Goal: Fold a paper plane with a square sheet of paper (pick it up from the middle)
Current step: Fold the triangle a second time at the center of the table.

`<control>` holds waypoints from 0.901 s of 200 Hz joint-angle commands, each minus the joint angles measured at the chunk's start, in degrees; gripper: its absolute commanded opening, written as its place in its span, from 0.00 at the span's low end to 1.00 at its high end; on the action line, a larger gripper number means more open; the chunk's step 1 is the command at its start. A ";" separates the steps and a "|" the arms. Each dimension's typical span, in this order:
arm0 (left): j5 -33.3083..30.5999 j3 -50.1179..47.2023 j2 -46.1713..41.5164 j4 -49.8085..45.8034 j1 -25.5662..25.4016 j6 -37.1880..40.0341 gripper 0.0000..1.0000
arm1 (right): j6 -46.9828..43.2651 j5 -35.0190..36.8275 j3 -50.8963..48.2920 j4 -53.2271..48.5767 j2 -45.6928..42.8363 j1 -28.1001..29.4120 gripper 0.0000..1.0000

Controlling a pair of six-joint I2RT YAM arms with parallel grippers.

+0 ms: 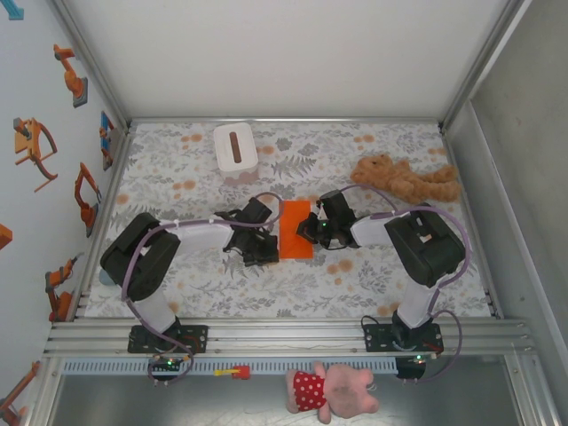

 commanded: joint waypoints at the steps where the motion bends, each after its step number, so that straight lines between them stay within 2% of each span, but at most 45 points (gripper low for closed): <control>1: -2.04 -0.79 -3.14 -7.07 0.13 -0.67 0.01 | -0.44 6.95 -2.82 -11.27 4.81 -0.28 0.00; 35: -2.34 3.39 -5.83 -3.07 -0.07 -0.45 0.02 | -0.44 6.86 -2.89 -11.13 4.52 -0.30 0.00; 102: -1.28 9.47 3.64 1.61 -0.16 -1.94 0.02 | -0.36 6.42 -2.31 -10.55 4.45 -0.31 0.00; 180: -2.42 8.81 6.23 1.14 -0.29 -1.94 0.02 | -0.42 6.16 -2.11 -10.47 4.01 -0.30 0.00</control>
